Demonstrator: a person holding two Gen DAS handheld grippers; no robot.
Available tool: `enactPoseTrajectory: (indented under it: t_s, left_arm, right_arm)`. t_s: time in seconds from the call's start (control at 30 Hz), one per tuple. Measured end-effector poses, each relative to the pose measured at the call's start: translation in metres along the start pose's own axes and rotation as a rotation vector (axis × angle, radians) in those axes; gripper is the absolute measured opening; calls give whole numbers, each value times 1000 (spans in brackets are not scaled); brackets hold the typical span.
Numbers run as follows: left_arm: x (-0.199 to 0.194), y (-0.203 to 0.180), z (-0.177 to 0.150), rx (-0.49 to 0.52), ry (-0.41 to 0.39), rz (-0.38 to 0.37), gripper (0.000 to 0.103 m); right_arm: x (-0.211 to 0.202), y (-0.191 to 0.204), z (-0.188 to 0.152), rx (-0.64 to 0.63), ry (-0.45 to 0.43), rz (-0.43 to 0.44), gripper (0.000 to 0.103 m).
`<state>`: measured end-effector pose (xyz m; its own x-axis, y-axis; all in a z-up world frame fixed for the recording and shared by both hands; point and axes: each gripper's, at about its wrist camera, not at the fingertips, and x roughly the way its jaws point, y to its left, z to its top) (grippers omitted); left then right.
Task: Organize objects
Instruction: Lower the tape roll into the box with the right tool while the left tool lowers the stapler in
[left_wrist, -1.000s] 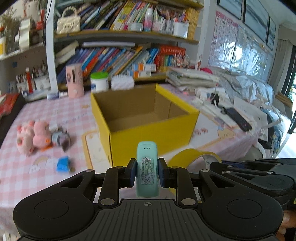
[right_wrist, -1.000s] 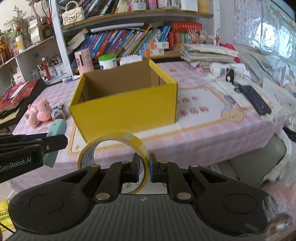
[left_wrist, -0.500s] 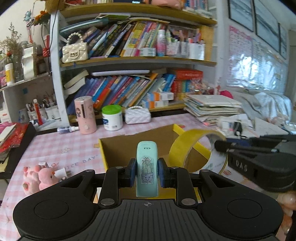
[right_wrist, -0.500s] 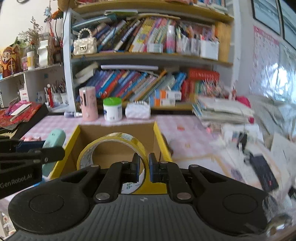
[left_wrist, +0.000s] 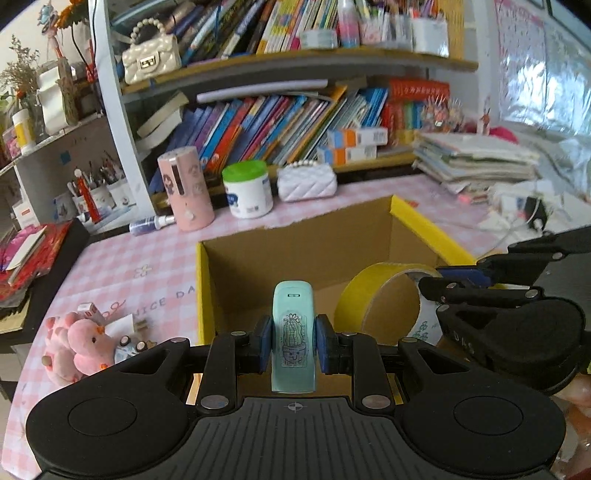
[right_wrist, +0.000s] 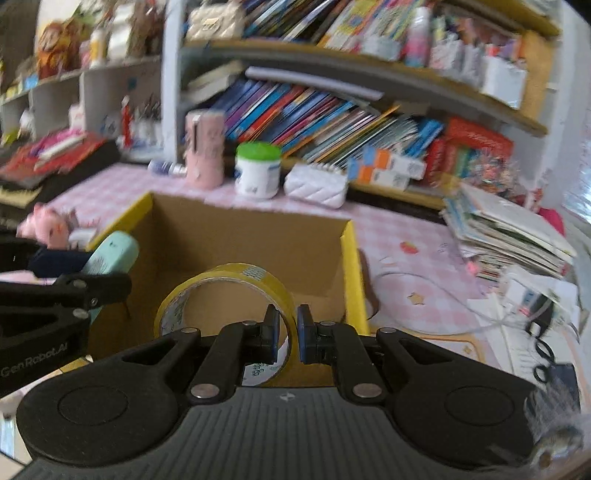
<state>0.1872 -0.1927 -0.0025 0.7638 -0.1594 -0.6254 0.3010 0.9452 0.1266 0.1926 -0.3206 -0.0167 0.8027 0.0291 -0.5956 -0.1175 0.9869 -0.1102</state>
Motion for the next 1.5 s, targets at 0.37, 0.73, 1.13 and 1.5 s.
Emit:
enactPoseTrajectory:
  t_s: [0.37,0.73,1.13,1.5]
  left_arm:
    - [34,2,-5,-23,91,37,23]
    - [51,-9,-5,25,102,31,23]
    - [64,-21,1,104,71,13,23]
    - [69,-19,3,133,58,14,23]
  right_arm:
    - [47,1,4,-101,92,68,10]
    - [56,-11,-11,-79,176,26,8]
    - [45,-27,-19,15,191,-28,7]
    - [60,-28,-13,57,210,-11,8]
